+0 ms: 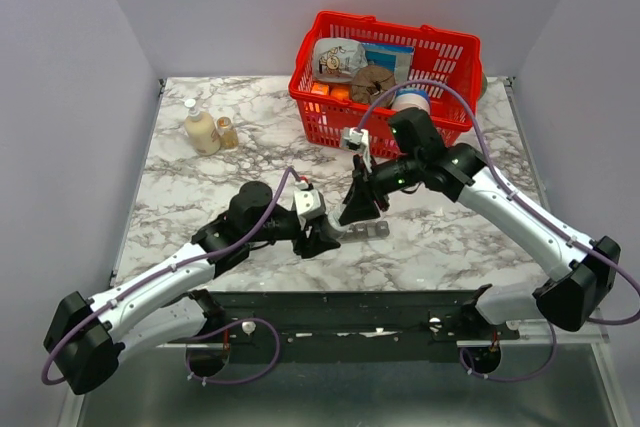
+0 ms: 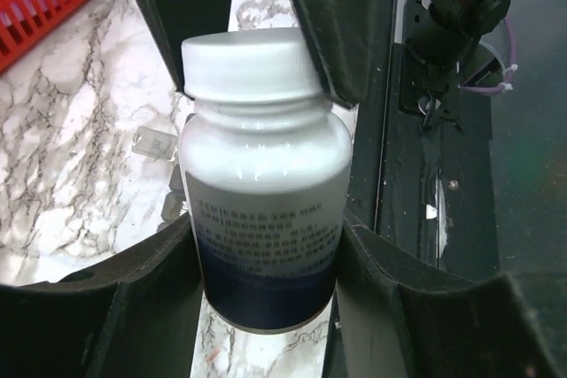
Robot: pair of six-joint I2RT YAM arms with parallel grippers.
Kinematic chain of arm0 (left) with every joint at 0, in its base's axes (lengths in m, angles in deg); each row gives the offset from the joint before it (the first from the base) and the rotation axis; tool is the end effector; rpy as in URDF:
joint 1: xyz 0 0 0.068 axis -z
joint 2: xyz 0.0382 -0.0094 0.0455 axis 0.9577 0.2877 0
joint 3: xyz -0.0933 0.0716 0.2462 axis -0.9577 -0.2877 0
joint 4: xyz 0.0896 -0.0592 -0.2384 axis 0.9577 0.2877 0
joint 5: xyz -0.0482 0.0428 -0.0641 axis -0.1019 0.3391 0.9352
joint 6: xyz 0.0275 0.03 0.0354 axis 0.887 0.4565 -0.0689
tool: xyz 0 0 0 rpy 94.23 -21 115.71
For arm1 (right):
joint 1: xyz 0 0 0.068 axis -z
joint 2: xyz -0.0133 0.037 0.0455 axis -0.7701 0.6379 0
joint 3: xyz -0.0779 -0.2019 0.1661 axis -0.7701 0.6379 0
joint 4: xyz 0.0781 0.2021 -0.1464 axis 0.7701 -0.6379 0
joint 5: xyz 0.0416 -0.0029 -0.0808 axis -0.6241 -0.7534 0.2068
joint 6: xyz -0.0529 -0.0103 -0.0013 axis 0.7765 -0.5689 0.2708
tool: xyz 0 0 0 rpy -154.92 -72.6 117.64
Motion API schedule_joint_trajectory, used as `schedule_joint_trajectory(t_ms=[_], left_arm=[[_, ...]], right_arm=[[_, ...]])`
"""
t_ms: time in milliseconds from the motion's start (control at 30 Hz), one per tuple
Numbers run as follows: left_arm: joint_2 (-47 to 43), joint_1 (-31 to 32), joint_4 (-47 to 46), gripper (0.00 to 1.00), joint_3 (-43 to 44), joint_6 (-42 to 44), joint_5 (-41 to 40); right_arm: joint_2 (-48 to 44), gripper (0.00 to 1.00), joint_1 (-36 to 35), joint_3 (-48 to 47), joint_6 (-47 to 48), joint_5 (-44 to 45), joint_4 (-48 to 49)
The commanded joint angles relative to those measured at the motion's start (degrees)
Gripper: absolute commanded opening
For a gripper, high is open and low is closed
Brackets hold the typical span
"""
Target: Sort the pills into containers
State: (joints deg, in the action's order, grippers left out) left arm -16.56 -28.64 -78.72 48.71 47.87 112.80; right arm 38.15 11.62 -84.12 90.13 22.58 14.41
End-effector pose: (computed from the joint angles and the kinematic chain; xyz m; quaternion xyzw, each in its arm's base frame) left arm 0.1350 -0.1612 0.2702 0.4489 0.6384 -0.4382 0.4459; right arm 0.2021 0.1977 0.3530 -0.4710 0.6966 0.4856 0.2390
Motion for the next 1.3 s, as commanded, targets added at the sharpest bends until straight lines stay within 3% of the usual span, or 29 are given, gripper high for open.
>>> schedule_joint_trajectory(t_ms=[0,133,233,267,467,533,633,667,800,933,1100,1200,1233,1267], left_arm=[[2.2,-0.3,1.7,0.00,1.2,-0.2,2.3],[-0.6,-0.3,1.9,0.00,0.5,0.4,4.6],[-2.8,-0.9,3.4,0.00,0.0,2.4,6.1],[-3.1,-1.0,4.0,0.00,-0.3,2.5,6.8],[-1.4,-1.6,7.2,0.00,0.2,3.2,11.2],[-0.3,-1.7,8.3,0.00,0.6,4.2,10.2],[-0.7,-1.7,10.7,0.00,1.6,6.1,7.4],[-1.0,-1.7,12.1,0.00,1.8,6.5,4.7],[-1.9,-1.8,14.6,0.00,1.8,7.6,-1.1],[-3.7,-1.8,12.7,0.00,1.2,5.7,-3.0],[-12.0,-3.2,-15.6,0.00,-4.1,-10.0,-3.6],[-11.5,-6.2,-29.8,0.00,-2.5,-22.6,-3.3],[-11.3,-7.1,-33.4,0.00,-2.3,-31.2,-3.7],[-10.9,-9.3,-41.5,0.00,-2.1,-35.4,-4.4]], right_arm=[[0.8,0.08,-7.7,-8.1,17.2,1.2,-10.4],[0.6,0.08,-8.5,-10.9,31.4,3.4,-16.2],[-1.6,0.08,-8.6,-10.5,46.4,5.0,-20.7],[-2.0,0.08,-8.5,-10.2,55.8,6.0,-23.6],[-0.6,0.10,-8.5,-14.0,71.2,7.2,-30.4],[0.0,0.09,-8.6,-16.5,70.6,8.4,-29.8],[-0.1,0.08,-8.1,-16.7,62.7,13.5,-26.1],[-0.2,0.08,-7.6,-15.8,56.3,16.3,-22.7],[-1.4,0.06,2.0,-7.5,34.4,22.3,-10.8],[0.4,0.08,13.9,1.8,25.8,18.8,-8.7],[0.7,0.09,23.0,13.6,24.2,18.1,-2.4],[0.6,0.09,24.4,18.1,22.8,17.2,1.1],[0.8,0.09,24.4,19.3,22.6,17.2,1.7],[1.1,0.09,24.4,19.6,22.2,17.1,2.4]])
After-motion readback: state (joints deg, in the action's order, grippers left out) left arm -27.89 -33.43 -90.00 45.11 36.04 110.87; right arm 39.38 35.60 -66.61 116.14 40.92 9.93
